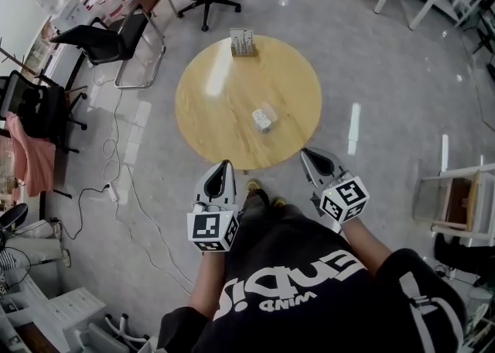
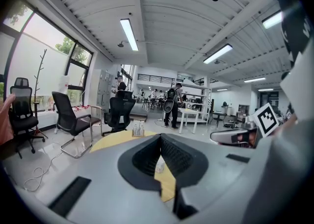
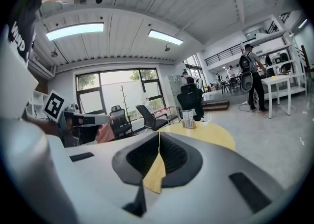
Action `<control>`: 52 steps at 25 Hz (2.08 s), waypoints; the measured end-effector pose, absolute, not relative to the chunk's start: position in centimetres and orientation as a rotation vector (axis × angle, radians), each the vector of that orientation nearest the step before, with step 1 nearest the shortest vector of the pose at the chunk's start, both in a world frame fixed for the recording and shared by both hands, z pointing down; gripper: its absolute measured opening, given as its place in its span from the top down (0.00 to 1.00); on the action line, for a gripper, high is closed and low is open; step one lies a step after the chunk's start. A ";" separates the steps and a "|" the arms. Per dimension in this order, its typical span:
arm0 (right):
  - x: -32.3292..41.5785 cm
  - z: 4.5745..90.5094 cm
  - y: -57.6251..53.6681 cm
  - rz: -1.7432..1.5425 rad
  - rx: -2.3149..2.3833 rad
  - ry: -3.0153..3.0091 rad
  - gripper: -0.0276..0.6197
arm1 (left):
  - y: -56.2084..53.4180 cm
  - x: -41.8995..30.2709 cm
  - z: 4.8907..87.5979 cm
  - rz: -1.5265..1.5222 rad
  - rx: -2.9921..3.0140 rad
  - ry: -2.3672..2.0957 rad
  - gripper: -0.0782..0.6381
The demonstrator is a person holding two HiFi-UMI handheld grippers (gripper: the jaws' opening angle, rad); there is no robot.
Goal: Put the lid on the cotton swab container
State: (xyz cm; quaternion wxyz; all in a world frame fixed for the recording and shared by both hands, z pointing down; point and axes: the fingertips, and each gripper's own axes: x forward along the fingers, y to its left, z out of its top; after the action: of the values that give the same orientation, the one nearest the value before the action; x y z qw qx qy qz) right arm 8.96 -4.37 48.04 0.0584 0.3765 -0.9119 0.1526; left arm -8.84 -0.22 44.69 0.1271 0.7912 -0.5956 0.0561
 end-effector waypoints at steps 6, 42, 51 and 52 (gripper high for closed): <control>7.2 47.2 -7.8 0.439 1.188 -2.771 0.95 | -4.0 -10.4 44.4 0.183 2.358 -1.692 0.88; 2.6 53.1 -15.5 0.457 1.181 -2.714 0.47 | -12.7 -10.6 44.4 0.178 2.468 -1.542 0.88; 1.0 58.5 -16.1 0.503 1.103 -2.640 0.47 | -13.0 -10.4 44.9 0.193 2.464 -1.524 0.87; 0.8 59.3 -16.1 0.516 1.091 -2.628 0.47 | -13.0 -10.4 45.0 0.196 2.462 -1.525 0.88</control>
State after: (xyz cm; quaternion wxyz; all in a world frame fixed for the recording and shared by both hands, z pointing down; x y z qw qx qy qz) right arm 0.84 -16.10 59.27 0.1245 0.3743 -0.9017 0.1772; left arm -10.36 -13.04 45.03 0.1195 0.8421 -0.5216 0.0672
